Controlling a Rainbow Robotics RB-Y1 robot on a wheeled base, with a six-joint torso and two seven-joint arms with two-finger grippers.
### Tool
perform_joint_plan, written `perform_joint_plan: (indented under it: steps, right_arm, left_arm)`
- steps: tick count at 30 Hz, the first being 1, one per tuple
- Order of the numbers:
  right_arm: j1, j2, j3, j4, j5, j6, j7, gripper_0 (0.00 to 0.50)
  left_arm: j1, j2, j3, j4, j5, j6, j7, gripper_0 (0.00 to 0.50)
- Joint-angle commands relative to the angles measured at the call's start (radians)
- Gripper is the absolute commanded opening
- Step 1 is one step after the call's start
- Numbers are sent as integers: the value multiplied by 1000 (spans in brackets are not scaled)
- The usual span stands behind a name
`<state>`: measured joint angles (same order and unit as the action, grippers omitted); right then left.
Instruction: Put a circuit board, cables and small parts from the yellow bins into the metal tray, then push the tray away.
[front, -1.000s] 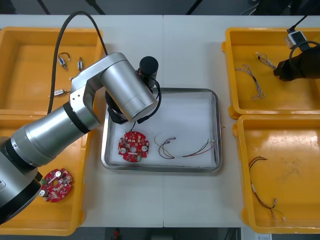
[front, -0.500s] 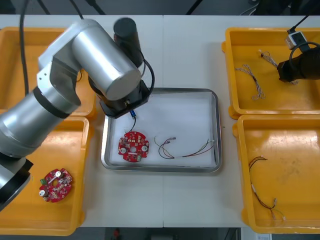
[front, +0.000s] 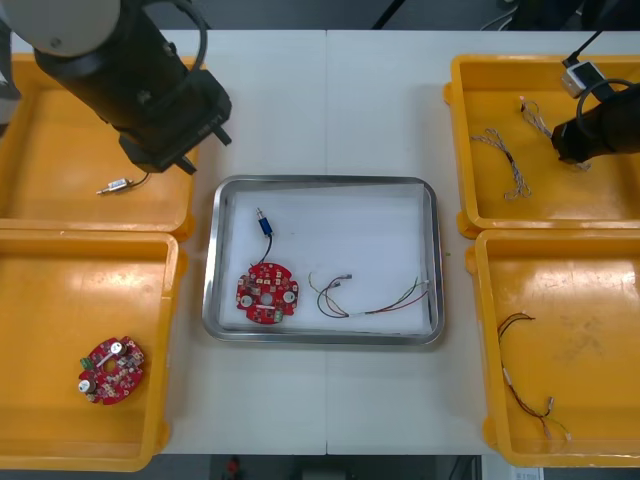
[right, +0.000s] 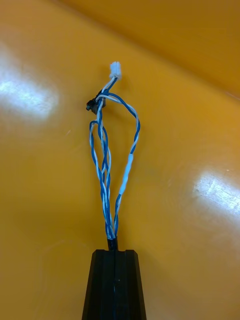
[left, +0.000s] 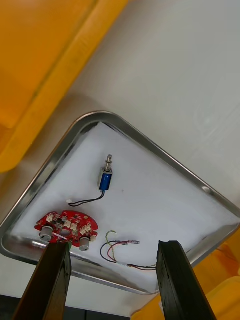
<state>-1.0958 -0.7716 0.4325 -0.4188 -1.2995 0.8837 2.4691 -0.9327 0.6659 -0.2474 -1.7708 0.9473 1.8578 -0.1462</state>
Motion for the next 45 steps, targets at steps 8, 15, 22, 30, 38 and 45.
perform_joint_plan:
  steps: [8,15,22,30,38,45]
  right_arm:
    - [10,-100,-178,-170,184,248,34,0]
    - [10,-115,-265,-239,246,403,34,0]
    - [10,-138,-314,-322,267,547,27,0]
    - [10,-138,-408,-430,347,707,14,0]
    - [10,-124,-429,-572,333,830,-21,0]
    - [54,-97,-429,-769,281,900,-55,0]
  left_arm:
    - [-104,139,59,228,87,-81,-3,500]
    - [-113,208,60,367,102,-120,11,500]
    - [-113,279,60,470,113,-163,30,500]
    - [-112,293,60,582,84,-281,19,500]
    - [-112,293,60,620,65,-333,8,500]
    - [-112,291,22,625,51,-356,16,500]
